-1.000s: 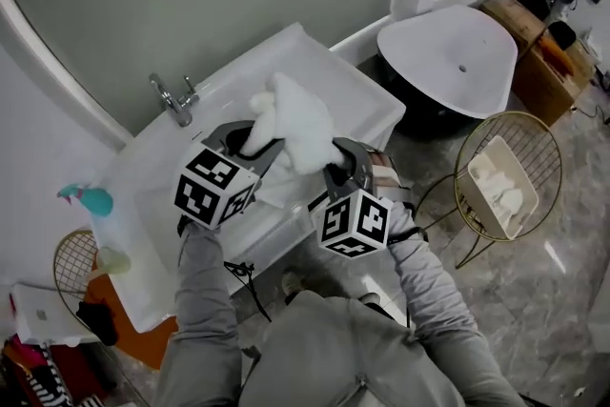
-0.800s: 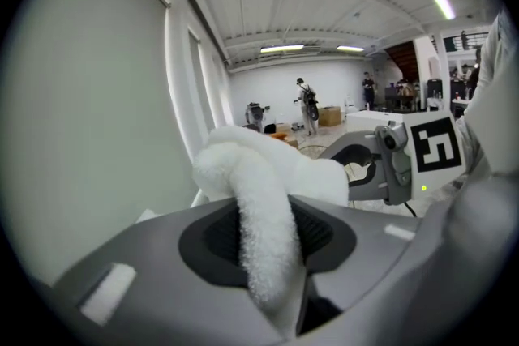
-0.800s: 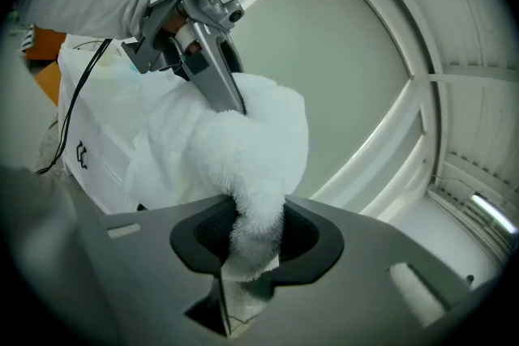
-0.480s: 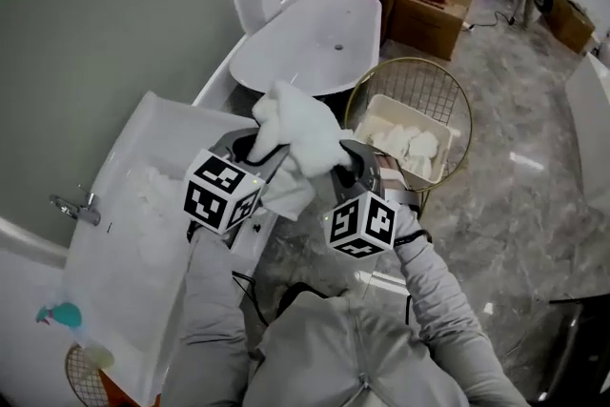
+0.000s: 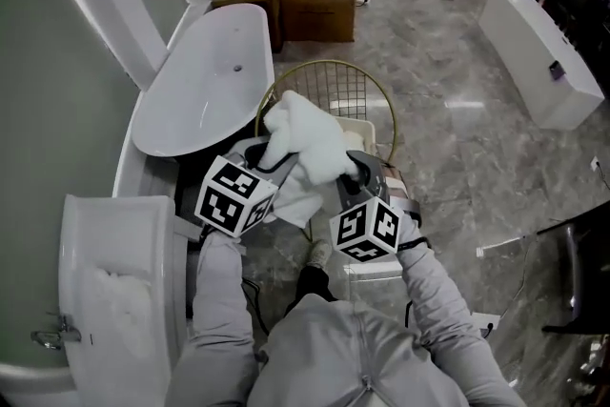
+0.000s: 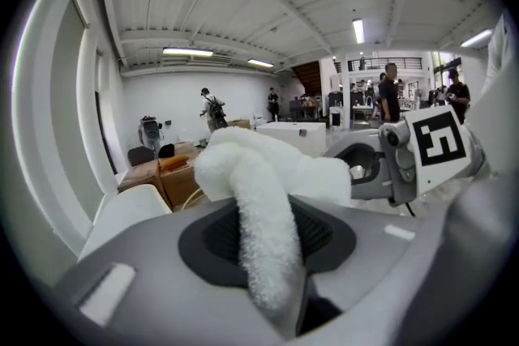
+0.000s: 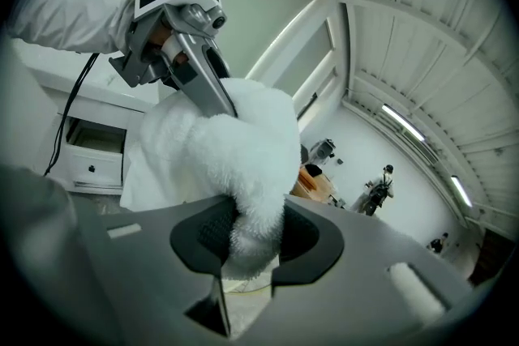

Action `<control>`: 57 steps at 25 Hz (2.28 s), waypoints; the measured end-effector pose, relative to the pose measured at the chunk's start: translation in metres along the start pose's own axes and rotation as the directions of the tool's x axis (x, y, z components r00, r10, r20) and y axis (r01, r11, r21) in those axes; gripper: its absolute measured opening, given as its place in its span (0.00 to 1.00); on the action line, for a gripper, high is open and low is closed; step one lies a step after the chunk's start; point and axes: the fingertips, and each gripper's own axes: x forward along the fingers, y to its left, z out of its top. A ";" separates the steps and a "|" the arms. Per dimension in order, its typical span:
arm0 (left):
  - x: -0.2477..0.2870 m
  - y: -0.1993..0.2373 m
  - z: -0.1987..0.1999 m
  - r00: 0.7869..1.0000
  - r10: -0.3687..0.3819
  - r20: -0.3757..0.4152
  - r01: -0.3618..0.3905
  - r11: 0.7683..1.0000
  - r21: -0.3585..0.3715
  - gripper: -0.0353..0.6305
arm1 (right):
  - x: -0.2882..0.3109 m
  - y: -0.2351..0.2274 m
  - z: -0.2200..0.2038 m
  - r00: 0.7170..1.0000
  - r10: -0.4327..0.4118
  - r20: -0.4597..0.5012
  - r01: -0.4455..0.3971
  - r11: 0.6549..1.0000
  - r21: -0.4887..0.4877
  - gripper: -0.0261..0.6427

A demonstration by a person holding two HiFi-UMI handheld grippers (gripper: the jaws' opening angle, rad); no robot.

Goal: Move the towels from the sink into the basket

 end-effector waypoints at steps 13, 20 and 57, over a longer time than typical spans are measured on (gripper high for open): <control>0.199 0.076 -0.025 0.976 -0.213 -0.036 0.214 0.976 0.041 0.33 | 0.157 -0.041 -0.102 0.966 -0.004 -0.260 0.048 0.985 0.164 0.19; 0.274 0.077 -0.114 0.930 -0.305 -0.206 0.309 0.951 -0.011 0.35 | 0.219 0.005 -0.179 0.913 0.145 -0.381 -0.063 0.974 0.219 0.19; 0.228 0.083 -0.170 0.928 -0.157 -0.339 0.112 0.982 -0.149 0.53 | 0.184 0.033 -0.213 0.912 0.231 -0.340 -0.053 0.886 0.461 0.31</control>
